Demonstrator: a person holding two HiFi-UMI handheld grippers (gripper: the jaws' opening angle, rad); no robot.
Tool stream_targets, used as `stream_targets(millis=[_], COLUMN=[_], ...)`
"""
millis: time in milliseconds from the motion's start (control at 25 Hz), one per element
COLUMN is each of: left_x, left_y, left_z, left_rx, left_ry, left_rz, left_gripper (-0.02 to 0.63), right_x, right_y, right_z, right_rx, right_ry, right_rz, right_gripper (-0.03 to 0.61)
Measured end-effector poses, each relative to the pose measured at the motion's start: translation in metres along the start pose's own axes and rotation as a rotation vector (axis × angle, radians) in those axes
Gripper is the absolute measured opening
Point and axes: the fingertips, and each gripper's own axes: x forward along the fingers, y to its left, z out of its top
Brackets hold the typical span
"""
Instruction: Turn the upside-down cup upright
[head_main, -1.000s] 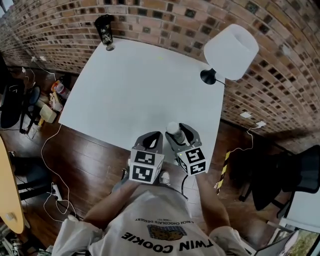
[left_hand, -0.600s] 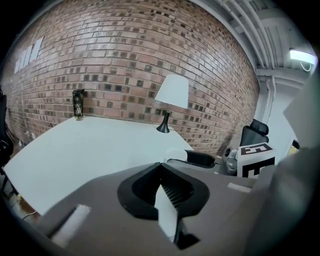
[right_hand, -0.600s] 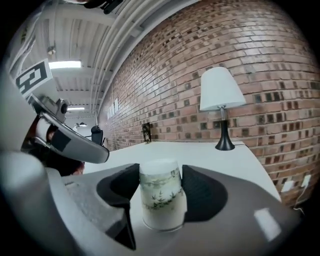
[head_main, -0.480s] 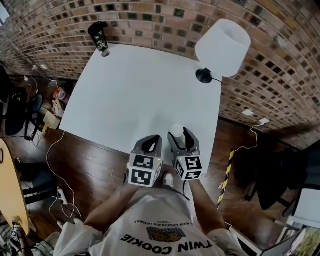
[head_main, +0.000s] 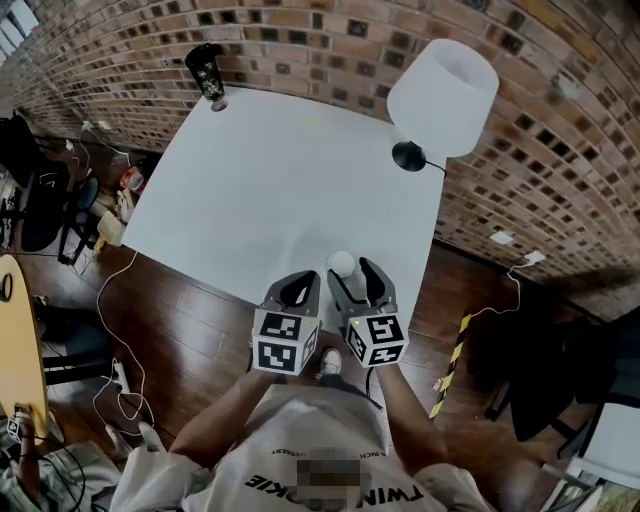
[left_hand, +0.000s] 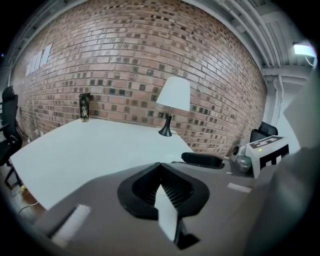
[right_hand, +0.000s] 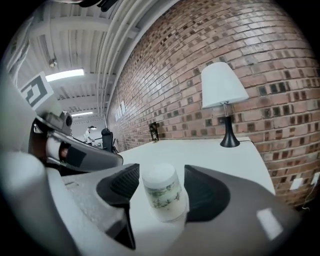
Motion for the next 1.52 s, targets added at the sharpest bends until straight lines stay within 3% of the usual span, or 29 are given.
stream_targets(millis=[280,520,800,1080,1520], left_x=[-0.014,-0.043,-0.083,-0.135,-0.201], left_y=[-0.021,-0.041,-0.063,-0.089,-0.116], left_z=[-0.003,-0.01,-0.026,-0.056,-0.109], left_rx=[-0.025,-0.018,-0.004,0.042,0.062], left_ry=[-0.061,-0.083,-0.098,-0.096,-0.075], left_rz=[0.08,0.101,0.069,0.033,-0.025], left_gripper=[0.005,0.005,0.005,0.005,0.005], right_x=[-0.038,-0.074,-0.116,-0.165,-0.232], right_y=[0.007,0.028,0.057,0.101,0.156], right_z=[0.016,0.02,0.011,-0.004,-0.037], right_rx=[-0.071,-0.049,-0.024,-0.008,-0.004], right_ry=[0.078,0.134,0.138,0.122,0.125], right_rz=[0.054,0.074,0.032,-0.013,-0.071], right_gripper=[0.27,0.244,0.13,0.081,0.077])
